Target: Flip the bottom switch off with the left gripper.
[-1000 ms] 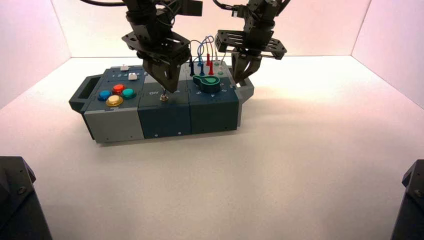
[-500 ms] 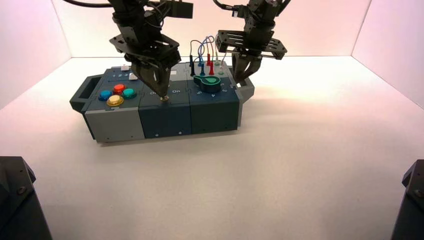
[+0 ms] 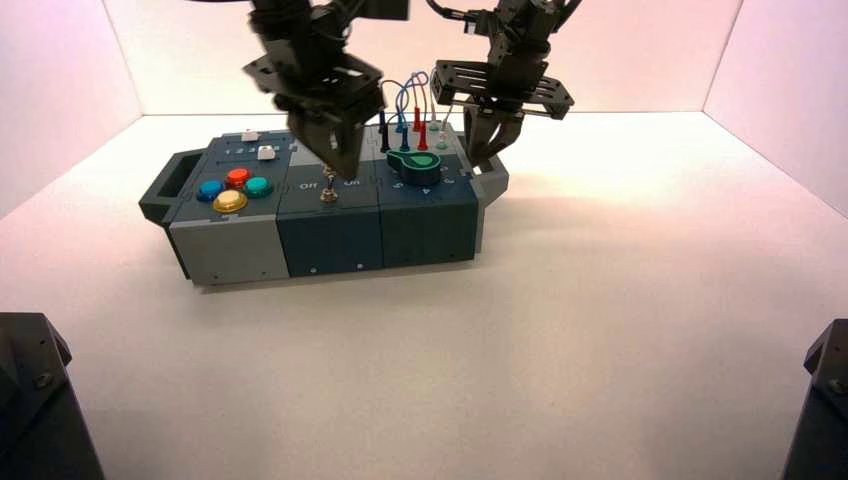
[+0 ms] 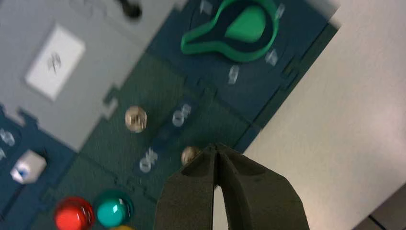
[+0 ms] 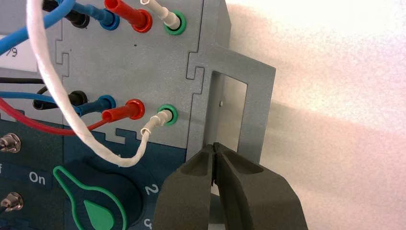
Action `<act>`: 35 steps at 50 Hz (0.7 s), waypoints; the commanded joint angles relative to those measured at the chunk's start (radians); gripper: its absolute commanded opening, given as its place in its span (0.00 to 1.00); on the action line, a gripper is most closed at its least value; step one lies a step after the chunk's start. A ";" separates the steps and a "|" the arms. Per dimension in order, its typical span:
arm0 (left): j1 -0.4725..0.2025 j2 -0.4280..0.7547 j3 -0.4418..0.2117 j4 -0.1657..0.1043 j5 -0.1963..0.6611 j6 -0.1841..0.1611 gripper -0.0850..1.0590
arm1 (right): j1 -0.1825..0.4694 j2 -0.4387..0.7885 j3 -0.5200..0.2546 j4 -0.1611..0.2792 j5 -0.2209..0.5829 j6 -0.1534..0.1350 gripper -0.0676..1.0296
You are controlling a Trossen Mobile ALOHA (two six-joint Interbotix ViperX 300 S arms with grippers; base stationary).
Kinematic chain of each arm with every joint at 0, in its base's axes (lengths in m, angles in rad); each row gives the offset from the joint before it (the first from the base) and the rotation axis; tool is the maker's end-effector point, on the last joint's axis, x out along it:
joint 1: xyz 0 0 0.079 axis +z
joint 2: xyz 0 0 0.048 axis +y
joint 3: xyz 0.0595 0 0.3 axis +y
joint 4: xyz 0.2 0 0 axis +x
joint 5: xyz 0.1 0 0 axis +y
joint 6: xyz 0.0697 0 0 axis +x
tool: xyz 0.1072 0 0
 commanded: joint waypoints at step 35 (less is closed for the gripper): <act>0.032 0.048 -0.046 0.035 0.009 0.158 0.05 | 0.006 0.023 -0.011 0.003 0.003 -0.011 0.04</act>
